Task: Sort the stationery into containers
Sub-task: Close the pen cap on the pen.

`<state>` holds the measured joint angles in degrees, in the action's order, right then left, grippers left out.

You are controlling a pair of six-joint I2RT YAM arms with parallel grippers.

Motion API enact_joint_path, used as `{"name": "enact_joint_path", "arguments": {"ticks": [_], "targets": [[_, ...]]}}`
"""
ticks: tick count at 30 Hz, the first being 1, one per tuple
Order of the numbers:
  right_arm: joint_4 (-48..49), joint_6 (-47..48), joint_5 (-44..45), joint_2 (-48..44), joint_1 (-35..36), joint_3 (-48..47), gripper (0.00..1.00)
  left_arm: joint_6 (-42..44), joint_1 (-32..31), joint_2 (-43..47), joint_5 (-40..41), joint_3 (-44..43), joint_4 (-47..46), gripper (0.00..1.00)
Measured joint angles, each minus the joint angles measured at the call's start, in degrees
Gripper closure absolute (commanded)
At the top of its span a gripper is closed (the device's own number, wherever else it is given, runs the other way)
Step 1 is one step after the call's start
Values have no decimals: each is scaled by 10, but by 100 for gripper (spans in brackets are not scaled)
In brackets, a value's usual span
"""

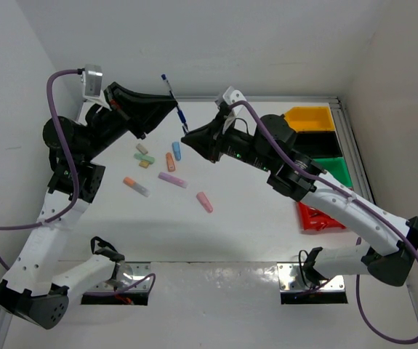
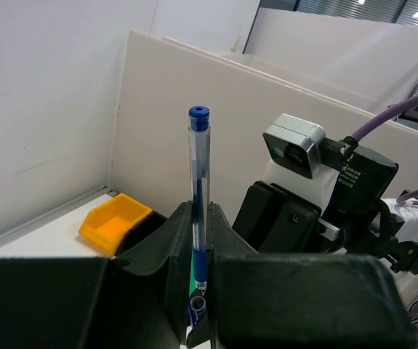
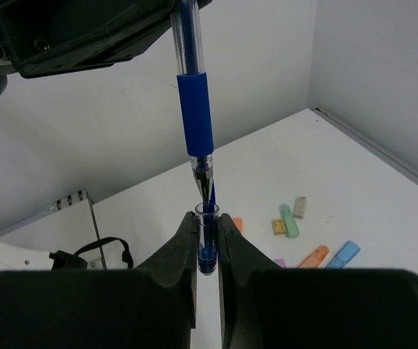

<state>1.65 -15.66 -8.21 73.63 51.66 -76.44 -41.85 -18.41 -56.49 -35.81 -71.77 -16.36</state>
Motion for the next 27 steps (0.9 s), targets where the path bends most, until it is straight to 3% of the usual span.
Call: {"name": "enact_joint_path", "arguments": {"ticks": [27], "targets": [[-19, 24, -2, 10, -5, -8, 100, 10, -10, 17, 8, 51, 24, 100]]}}
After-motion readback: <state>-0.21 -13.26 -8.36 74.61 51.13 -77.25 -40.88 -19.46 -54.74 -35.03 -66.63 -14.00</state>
